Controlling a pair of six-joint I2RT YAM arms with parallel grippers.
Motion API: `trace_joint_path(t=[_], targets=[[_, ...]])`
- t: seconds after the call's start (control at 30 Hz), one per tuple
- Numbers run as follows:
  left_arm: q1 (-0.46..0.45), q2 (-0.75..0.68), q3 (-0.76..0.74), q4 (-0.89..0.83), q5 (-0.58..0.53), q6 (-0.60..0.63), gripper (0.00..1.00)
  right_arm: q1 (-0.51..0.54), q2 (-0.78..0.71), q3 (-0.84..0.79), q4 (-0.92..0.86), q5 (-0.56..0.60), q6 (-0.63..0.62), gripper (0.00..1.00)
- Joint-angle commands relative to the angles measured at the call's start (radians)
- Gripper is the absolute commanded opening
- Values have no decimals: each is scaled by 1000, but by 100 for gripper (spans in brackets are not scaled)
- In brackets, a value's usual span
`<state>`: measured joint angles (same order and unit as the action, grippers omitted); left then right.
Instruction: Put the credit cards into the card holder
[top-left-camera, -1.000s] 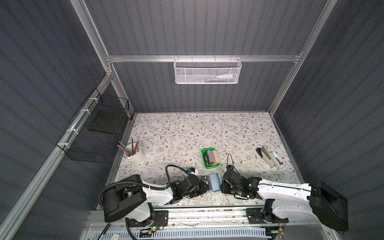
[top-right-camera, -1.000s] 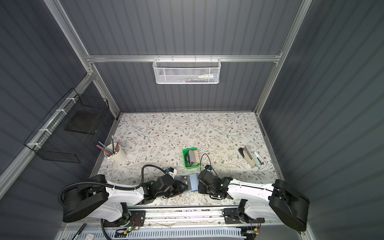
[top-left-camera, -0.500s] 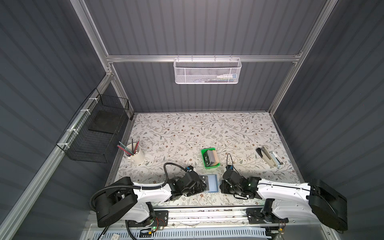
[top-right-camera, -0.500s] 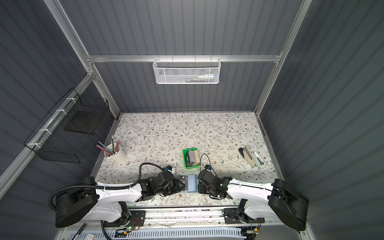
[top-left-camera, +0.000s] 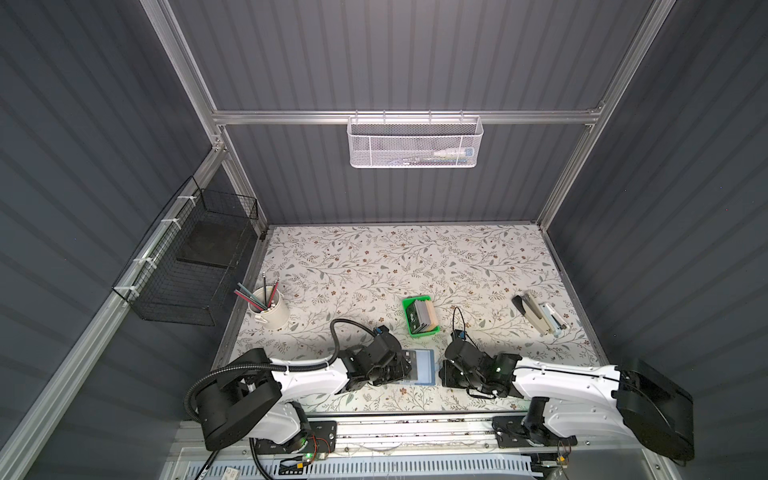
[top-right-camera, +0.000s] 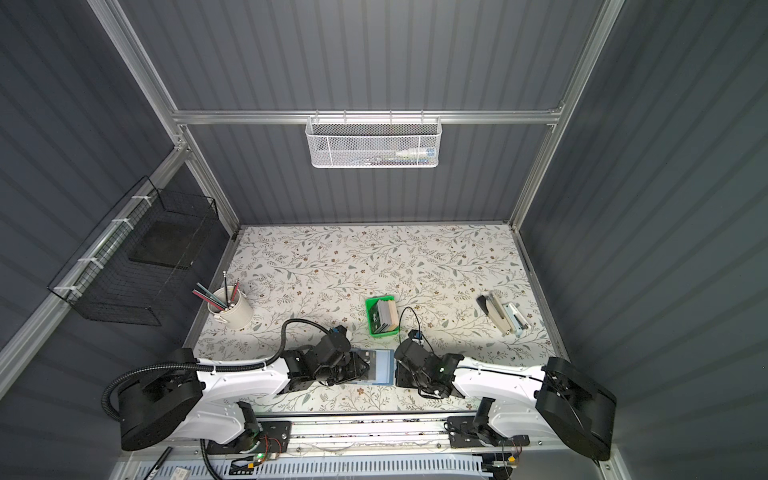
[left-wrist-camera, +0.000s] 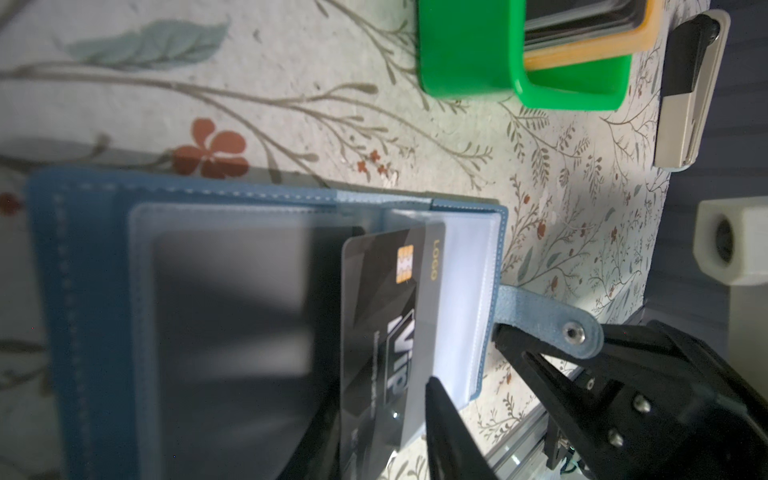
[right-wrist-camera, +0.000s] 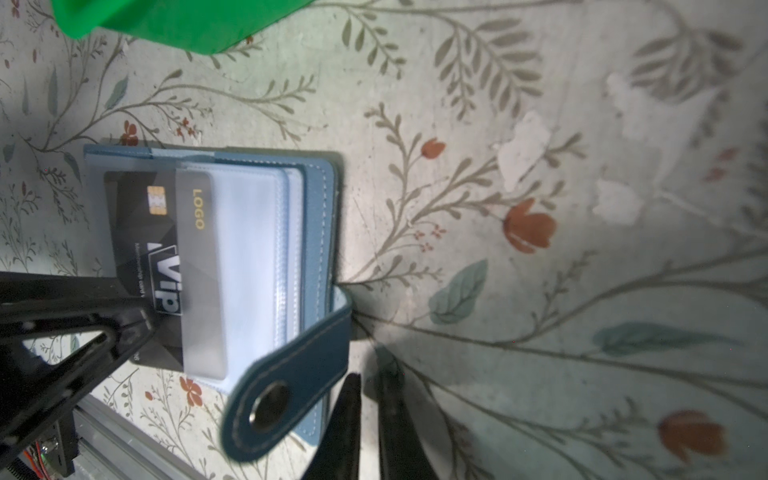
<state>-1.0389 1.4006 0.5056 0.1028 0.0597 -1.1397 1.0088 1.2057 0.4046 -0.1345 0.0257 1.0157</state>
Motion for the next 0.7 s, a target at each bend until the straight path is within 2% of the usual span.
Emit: trace_joint_path(t=[0.0,0.4,0.5,0.67], targets=[[11,33,20,-63,8,40,34,8,23,-7,-65,3,-3,14],[13,87,73,-50,72,105,37,13,20,-10,-69,9,1,13],[13,109,106,-99,93,143,40,14,17,-8,-82,22,4,13],[14,105,160,-230,66,188,41,19,23,0,-105,36,4,13]])
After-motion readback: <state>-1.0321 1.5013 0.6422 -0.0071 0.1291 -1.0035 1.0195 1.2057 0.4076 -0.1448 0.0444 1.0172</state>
